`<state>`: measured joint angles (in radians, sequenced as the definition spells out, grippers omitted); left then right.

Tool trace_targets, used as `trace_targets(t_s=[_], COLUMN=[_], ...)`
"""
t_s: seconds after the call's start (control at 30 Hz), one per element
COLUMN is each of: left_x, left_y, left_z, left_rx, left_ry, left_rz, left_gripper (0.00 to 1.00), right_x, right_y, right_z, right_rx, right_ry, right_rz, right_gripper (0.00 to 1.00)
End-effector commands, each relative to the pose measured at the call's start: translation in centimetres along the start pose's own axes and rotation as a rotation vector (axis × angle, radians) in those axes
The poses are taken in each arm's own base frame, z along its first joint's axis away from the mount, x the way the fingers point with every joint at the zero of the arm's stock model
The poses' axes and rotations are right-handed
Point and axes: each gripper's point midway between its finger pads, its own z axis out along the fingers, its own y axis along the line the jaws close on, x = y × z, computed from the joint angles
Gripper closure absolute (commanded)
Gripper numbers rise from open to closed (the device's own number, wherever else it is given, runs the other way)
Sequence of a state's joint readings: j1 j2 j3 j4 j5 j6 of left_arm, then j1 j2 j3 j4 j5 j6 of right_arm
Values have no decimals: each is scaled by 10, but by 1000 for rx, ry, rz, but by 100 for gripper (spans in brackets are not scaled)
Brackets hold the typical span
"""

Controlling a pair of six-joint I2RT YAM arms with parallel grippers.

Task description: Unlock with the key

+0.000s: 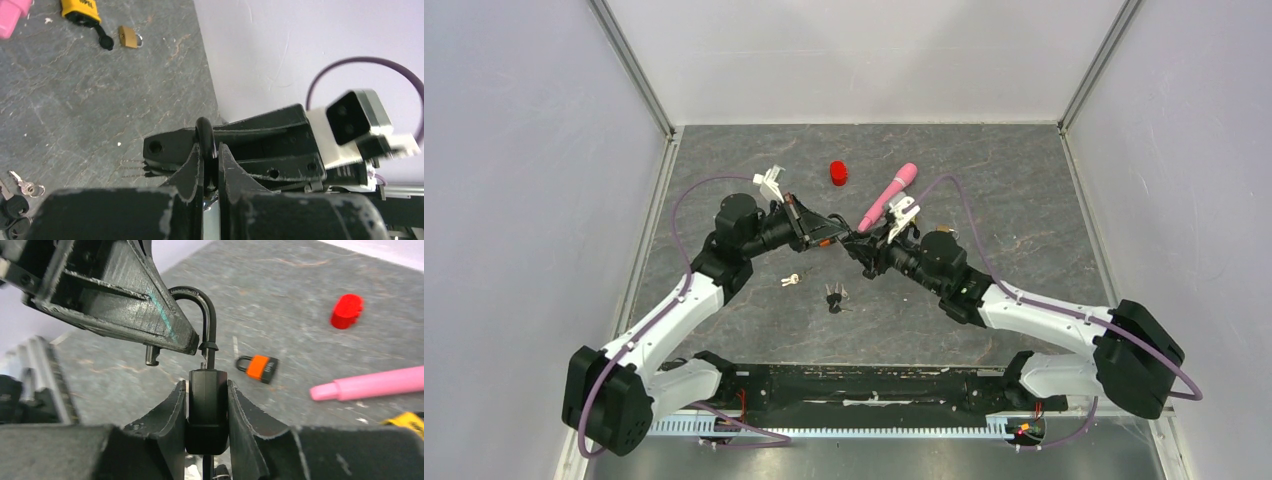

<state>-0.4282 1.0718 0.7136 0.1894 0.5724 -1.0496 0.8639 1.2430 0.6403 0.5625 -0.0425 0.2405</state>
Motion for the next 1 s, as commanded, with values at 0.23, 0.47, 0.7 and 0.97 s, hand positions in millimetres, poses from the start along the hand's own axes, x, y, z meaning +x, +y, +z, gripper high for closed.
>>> trace_targets(t_s=[0.23, 0.47, 0.7, 0.97], left_x=[10, 41, 37, -14], left_y=[-1, 39, 87, 118], left_z=[10, 25, 13, -46], left_rx=[77, 58, -43, -390], left_ry=[36, 92, -14, -187], left_rz=[-141, -212, -244, 24], left_gripper=[76, 79, 76, 52], right_x=[27, 72, 112, 153], right_y=[-96, -111, -125, -140], right_z=[-48, -72, -85, -99], right_rx=[620, 727, 741, 756], right_ry=[271, 492, 653, 847], right_rz=[-684, -908, -1009, -1078], right_gripper=[100, 100, 100, 93])
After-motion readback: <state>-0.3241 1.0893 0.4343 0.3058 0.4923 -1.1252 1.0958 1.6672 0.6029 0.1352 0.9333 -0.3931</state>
